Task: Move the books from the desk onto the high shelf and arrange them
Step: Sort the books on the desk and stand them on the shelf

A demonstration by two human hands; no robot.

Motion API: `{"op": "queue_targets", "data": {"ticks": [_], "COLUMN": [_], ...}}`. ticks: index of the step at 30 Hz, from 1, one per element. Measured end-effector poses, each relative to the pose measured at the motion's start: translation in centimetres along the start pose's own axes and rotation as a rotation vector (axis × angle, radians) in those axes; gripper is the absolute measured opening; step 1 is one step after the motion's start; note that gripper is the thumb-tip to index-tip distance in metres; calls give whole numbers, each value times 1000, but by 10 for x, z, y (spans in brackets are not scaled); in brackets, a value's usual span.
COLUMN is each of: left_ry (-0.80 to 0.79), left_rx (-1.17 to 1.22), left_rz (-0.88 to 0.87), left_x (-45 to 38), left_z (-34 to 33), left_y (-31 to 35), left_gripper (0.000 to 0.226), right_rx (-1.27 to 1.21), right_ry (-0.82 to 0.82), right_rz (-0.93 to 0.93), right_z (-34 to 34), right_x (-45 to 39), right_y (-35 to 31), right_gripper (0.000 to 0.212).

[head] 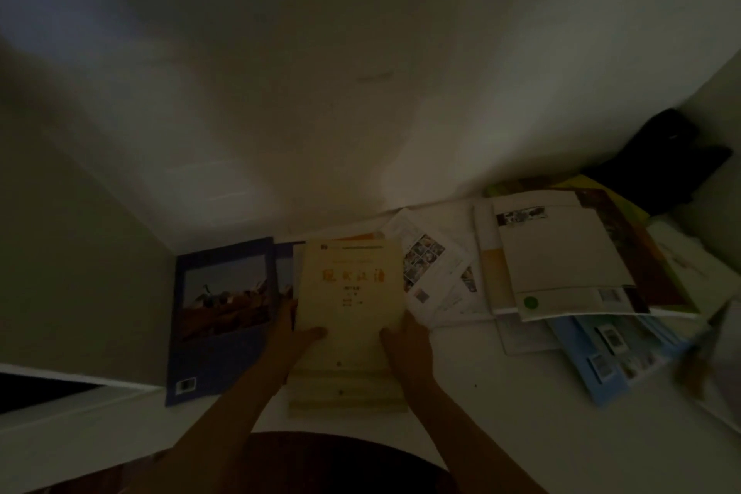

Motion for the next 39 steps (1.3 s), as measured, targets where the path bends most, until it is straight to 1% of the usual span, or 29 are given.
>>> {"op": "queue_targets", "data": {"ticks": [2, 3, 4, 5, 6, 7, 8, 9, 10, 11, 12, 13, 14, 16, 17, 18, 19, 22, 24, 25, 29, 32, 33, 34, 37, 38, 39], "left_ry": [5, 4, 2, -4, -10, 16, 80, 164, 232, 262, 244, 197, 143, 65, 46, 34, 26, 6, -9, -13, -18, -54, -79, -112, -229, -260, -287], "left_rx": [14, 20, 5, -27, -77, -170, -303, -426, -524, -588, -618, -615, -599, -574, -567, -562, -554, -552, -578, -583, -542, -479, -443, -411, -407, -430, -441], "left_rz": [15, 32, 35, 35, 21, 11, 1, -20, -66, -120, -170, -195, -215, -227, -249, -265, -278, -301, -336, -359, -471, -512, -553, -602, -776, -801, -817], "left_x": [-6, -8, -11, -12, -12, -14, -16, -17, -15, -12, -8, -7, -7, -5, -3, -1, 0, 2, 5, 6, 10, 17, 23, 30, 58, 66, 73], "left_z": [1, 2, 3, 4, 2, 4, 7, 9, 6, -3, -17, -34, -52, -83, -94, -103, -109, -116, -117, -116, -110, -109, -110, -112, -116, -116, -115], "left_y": [-1, -3, -4, -4, -1, 1, 5, 14, 26, 39, 54, 65, 73, 82, 84, 86, 87, 88, 94, 99, 128, 144, 151, 157, 177, 182, 187], "left_gripper": [75, 76, 78, 80, 84, 90, 94, 92, 87, 81, 72, 63, 54, 43, 39, 37, 35, 31, 29, 28, 24, 26, 28, 33, 61, 68, 69], "right_rx": [38, 72, 95, 129, 120, 67, -36, -195, -349, -482, -588, -706, -853, -1096, -1148, -1125, -1051, -758, -576, -501, -135, 2, 62, 107, 173, 188, 193], "right_ry": [-81, -141, -189, -190, -108, 69, 295, 513, 684, 792, 821, 805, 753, 642, 619, 637, 679, 814, 911, 957, 1048, 1104, 1075, 994, 683, 599, 501], "right_rz": [42, 59, 86, 124, 153, 153, 115, 54, -21, -113, -220, -304, -325, -245, -201, -171, -151, -123, -84, -36, 223, 427, 479, 516, 622, 699, 774], "right_z": [-3, -6, -2, 9, 30, 59, 94, 128, 156, 179, 193, 203, 211, 221, 225, 231, 235, 248, 258, 263, 278, 288, 288, 286, 278, 275, 269], "right_x": [-17, -23, -21, -18, -17, -16, -13, -5, 4, 10, 13, 12, 7, -2, -2, -2, -1, 11, 27, 37, 76, 105, 112, 114, 113, 115, 116], "right_y": [4, 3, -5, -14, -20, -25, -20, -9, 8, 26, 44, 60, 70, 75, 73, 72, 73, 68, 64, 61, 34, 4, -7, -18, -56, -75, -95], "right_gripper": [82, 86, 81, 68, 51, 37, 30, 28, 33, 47, 65, 77, 81, 68, 61, 55, 53, 48, 37, 32, 34, 27, 25, 24, 27, 28, 30]}}
Point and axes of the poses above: each hand's wrist, its own x-axis away from the middle knuckle, its own z-axis out of the back of the hand, y = z × x, the point moved 8 cm from there along -x, towards the middle knuckle, and after that the axes turned 3 degrees about -y, right-handed, at the moved point
